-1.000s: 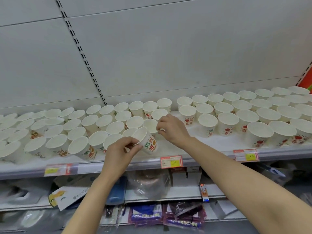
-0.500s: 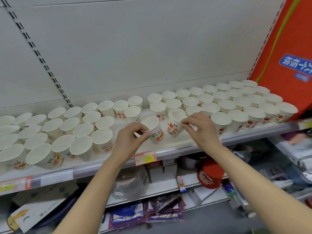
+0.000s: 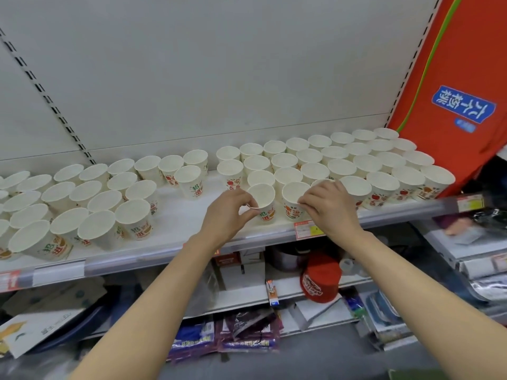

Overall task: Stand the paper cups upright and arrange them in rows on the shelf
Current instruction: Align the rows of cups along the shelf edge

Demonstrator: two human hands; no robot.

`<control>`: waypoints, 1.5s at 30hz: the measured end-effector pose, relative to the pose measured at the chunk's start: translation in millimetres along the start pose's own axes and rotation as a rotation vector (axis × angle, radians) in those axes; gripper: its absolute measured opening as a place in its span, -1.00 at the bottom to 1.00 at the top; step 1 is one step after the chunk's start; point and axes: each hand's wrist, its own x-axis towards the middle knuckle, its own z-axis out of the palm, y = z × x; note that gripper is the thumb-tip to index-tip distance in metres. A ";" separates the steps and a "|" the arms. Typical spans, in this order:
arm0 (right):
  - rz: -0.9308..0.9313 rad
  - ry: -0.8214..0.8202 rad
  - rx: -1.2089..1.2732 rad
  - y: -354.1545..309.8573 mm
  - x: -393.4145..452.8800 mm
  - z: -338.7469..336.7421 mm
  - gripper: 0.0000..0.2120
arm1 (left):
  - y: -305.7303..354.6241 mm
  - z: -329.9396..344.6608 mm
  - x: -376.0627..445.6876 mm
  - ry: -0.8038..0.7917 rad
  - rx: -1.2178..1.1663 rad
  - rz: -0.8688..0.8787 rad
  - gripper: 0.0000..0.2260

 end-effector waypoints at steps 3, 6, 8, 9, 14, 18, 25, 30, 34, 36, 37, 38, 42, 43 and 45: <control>-0.036 -0.006 -0.007 5.8 -3.6 -1.9 -0.91 | 3.1 4.6 -1.1 -0.011 0.043 0.000 -0.91; -0.030 -0.013 -0.010 10.7 -4.2 -2.4 -0.92 | 9.4 6.6 0.7 -0.011 0.076 0.002 -0.89; -0.025 -0.028 0.009 12.3 -3.7 -2.4 -0.86 | 15.3 7.8 3.0 0.004 0.085 0.009 -0.89; -0.028 -0.034 0.022 12.5 -3.5 -2.4 -0.85 | 18.4 8.3 4.1 0.012 0.084 0.010 -0.90; -0.037 -0.042 0.093 11.0 -4.0 -0.8 -0.92 | 26.0 10.6 6.6 0.008 0.118 -0.003 -0.91; -0.018 -0.020 0.152 5.8 -5.3 3.4 -0.90 | 22.4 9.1 4.1 0.012 0.123 -0.017 -0.91; -0.015 0.032 0.183 0.3 -5.9 6.8 -0.91 | 17.9 5.4 -1.5 0.026 0.122 -0.025 -0.82; -0.050 0.143 0.191 -8.2 8.3 4.4 -0.91 | 18.0 -3.7 -11.5 0.077 0.147 -0.041 -0.67; -0.093 0.178 0.202 -28.8 27.0 15.0 -0.91 | -5.0 -25.6 -23.9 0.138 0.235 -0.103 -0.73; -0.111 0.181 0.204 -41.3 36.5 21.7 -0.92 | -23.2 -42.2 -27.7 0.195 0.316 -0.182 -0.78; -0.122 0.183 0.208 -48.5 42.4 25.2 -0.93 | -33.8 -52.0 -29.5 0.228 0.362 -0.228 -0.81; -0.134 0.182 0.215 -56.4 49.2 29.0 -0.93 | -45.4 -62.3 -31.4 0.259 0.397 -0.275 -0.83; -0.187 0.119 0.207 -94.0 88.1 52.4 -0.93 | -90.8 -102.7 -38.1 0.333 0.453 -0.387 -0.91; -0.182 0.079 0.204 -104.3 99.4 61.6 -0.96 | -99.6 -110.4 -37.9 0.331 0.459 -0.391 -0.93; -0.144 -0.034 0.214 -124.4 121.4 82.8 -0.89 | -113.4 -122.5 -34.5 0.303 0.434 -0.383 -0.95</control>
